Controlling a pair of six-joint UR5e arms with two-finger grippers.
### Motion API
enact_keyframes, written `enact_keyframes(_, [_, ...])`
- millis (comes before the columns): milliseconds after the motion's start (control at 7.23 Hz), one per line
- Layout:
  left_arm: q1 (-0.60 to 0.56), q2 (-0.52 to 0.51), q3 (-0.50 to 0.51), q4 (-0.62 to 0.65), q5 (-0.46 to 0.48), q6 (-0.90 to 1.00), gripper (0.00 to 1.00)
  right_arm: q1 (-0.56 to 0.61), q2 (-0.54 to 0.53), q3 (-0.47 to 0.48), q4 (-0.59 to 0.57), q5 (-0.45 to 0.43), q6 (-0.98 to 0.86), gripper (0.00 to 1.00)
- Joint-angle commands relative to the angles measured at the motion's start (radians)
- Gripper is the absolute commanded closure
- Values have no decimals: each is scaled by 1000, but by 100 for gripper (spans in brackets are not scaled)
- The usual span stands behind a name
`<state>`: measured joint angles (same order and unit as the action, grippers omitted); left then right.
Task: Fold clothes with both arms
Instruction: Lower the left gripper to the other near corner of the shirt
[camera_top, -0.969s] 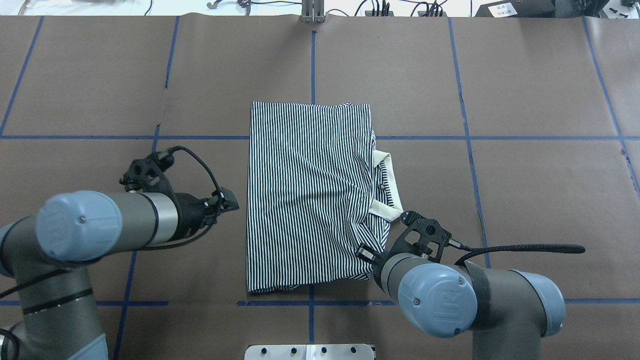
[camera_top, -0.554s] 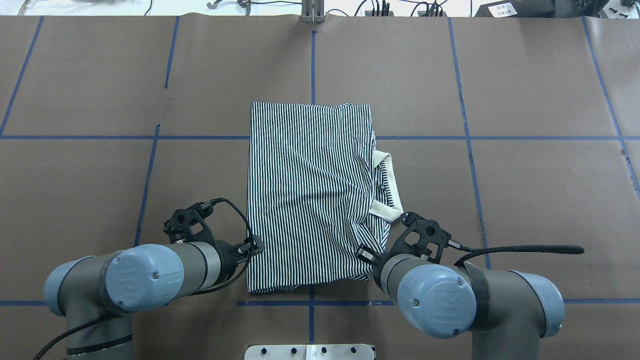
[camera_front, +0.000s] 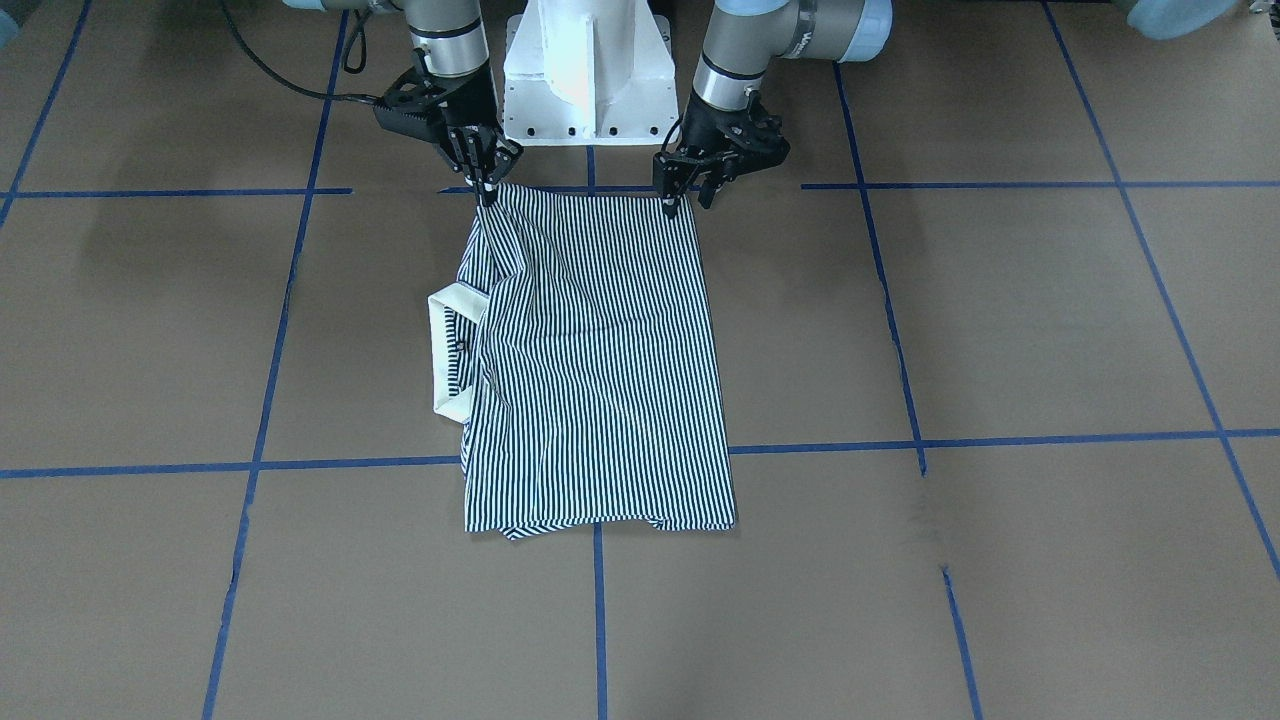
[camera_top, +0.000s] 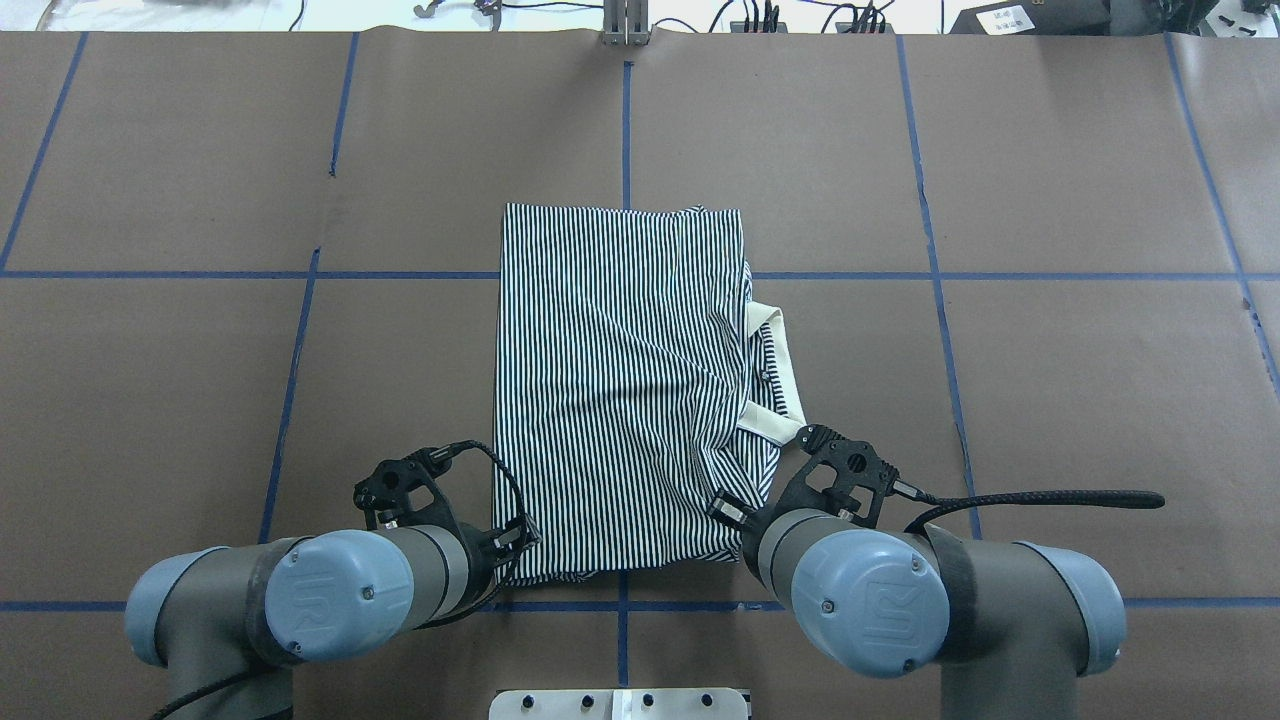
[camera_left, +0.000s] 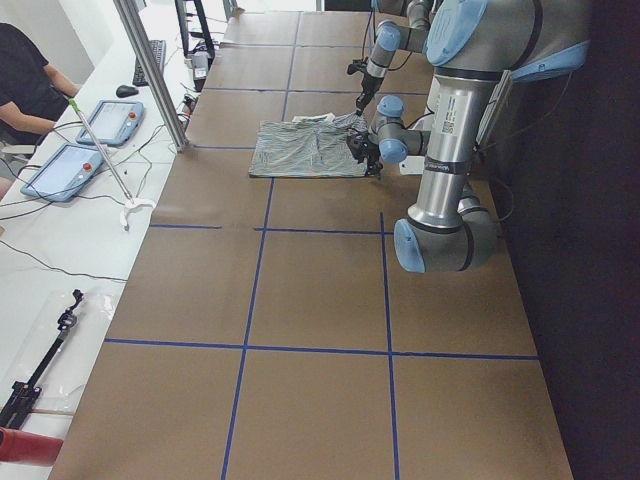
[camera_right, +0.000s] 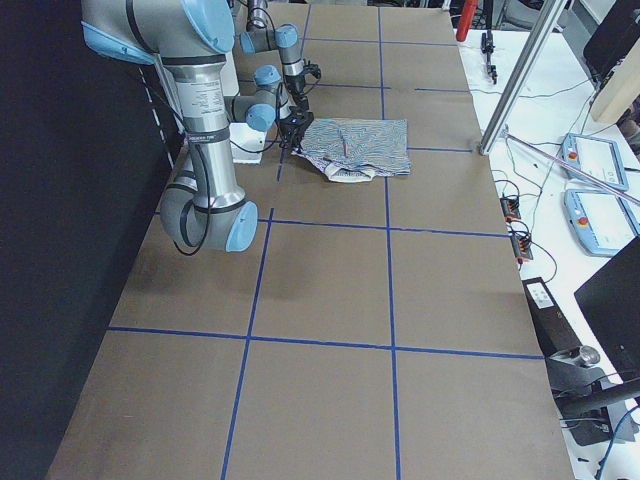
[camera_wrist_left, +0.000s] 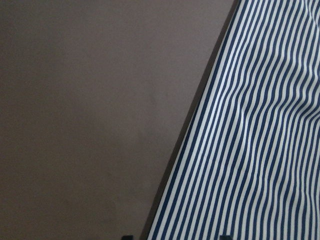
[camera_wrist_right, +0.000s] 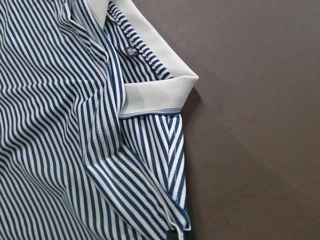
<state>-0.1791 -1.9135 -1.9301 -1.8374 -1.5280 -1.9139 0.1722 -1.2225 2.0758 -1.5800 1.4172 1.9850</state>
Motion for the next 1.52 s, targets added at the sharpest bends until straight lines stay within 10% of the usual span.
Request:
enact_keyframes(0, [16,-2,10,6,0,-4,37,-2,1,0,0,0,0,100])
enact_keyframes(415, [18,-12,23,12,-1,-4,45,-2,0,0,0,0,0,100])
enact_keyframes(554, [18,-13,23,12,-1,-4,57,0,0,0,0,0,-2,100])
enact_keyframes(692, [18,-12,23,12,-1,-4,95,0,-2,0,0,0,-2,100])
enact_keyframes(1384, [20,-12,-172,148,-10,-2,100,-34,-9,47,-29,-4,64,100])
